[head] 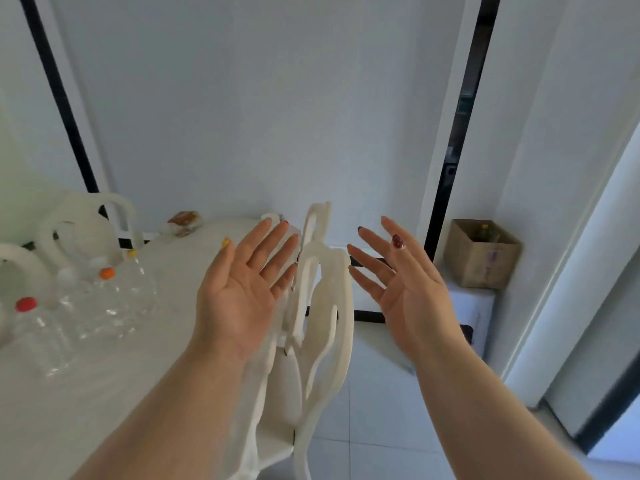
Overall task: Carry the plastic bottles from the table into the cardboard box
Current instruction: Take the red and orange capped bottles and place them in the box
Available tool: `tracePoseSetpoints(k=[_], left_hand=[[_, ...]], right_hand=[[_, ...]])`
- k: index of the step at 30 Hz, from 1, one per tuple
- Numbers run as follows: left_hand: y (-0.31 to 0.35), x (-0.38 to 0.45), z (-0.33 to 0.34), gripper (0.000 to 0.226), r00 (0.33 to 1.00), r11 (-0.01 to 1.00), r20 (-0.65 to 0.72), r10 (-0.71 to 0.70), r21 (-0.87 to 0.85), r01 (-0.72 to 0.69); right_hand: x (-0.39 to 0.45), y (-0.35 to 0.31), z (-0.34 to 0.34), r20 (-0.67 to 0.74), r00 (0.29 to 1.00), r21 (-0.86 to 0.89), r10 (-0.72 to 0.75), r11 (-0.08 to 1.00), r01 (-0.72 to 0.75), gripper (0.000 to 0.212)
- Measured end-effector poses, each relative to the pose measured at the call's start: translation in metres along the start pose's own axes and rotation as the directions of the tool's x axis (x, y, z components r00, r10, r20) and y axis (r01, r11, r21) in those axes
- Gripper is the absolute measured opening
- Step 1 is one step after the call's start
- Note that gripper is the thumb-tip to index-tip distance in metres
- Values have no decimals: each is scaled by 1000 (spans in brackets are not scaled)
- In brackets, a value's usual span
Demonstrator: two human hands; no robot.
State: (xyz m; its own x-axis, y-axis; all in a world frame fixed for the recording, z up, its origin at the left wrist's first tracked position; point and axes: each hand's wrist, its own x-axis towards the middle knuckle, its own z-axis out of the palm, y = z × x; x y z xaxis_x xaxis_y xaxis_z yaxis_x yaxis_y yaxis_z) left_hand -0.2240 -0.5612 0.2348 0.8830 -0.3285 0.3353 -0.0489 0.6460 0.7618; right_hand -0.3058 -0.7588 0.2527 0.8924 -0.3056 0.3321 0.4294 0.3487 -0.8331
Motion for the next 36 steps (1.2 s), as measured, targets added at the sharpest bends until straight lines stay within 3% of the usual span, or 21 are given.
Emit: tracePoseSetpoints(k=[8, 19, 25, 28, 36], left_hand=[[111, -64, -150, 59, 997, 993, -70, 44, 109, -36], [235, -98, -348, 56, 983, 976, -163, 83, 212, -47], [248, -72, -430, 53, 972, 981, -219, 81, 192, -39], [242, -46, -468, 51, 965, 975, -250, 80, 219, -25], [208, 4, -545, 41, 920, 909, -367, 139, 417, 28]], right_hand=[[-46, 98, 155, 10, 999, 86, 45, 995, -46, 35], [-57, 231, 330, 29, 990, 88, 139, 986, -141, 53], [-13, 297, 374, 49, 978, 41, 200, 978, -202, 52], [23, 333, 383, 36, 971, 6, 238, 971, -238, 35], [103, 408, 396, -21, 954, -181, 299, 937, -297, 29]])
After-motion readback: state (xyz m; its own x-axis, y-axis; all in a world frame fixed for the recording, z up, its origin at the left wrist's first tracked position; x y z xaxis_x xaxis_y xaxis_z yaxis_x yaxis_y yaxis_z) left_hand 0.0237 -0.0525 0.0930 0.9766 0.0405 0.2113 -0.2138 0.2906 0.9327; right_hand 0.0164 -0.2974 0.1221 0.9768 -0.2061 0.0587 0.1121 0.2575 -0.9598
